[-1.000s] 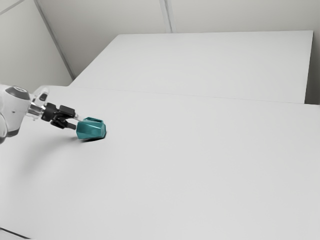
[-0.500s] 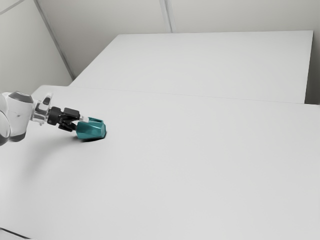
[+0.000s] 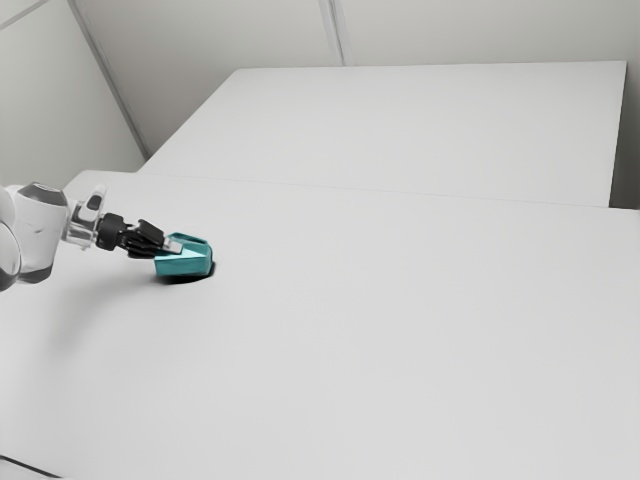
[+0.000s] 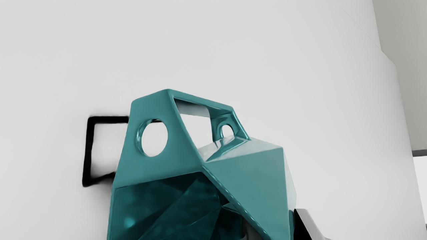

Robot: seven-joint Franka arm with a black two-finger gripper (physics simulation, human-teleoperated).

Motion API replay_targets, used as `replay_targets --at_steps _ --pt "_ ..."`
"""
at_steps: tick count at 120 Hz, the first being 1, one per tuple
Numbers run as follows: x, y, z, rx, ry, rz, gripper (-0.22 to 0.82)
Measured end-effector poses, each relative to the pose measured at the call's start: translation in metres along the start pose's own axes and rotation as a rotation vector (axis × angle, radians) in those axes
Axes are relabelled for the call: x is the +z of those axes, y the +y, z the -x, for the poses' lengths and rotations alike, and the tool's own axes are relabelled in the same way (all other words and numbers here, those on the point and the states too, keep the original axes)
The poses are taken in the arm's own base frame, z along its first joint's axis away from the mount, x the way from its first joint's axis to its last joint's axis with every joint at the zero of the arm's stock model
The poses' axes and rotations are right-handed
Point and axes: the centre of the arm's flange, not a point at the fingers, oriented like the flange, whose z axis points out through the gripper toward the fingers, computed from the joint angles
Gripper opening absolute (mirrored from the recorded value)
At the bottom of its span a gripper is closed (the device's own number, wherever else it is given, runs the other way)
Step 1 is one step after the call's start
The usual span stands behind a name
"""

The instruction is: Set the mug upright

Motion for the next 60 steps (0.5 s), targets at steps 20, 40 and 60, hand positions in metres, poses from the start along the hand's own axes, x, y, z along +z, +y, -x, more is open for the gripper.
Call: replay_targets --at_steps 20,40,60 --pt "0.006 0.013 -0.006 0.027 -0.010 0.003 -0.12" --pt "0.023 0.044 -0.020 0.086 -0.039 0.002 -0.16" --pt "0.032 0.079 -0.031 0.149 -0.071 -0.015 -0.17"
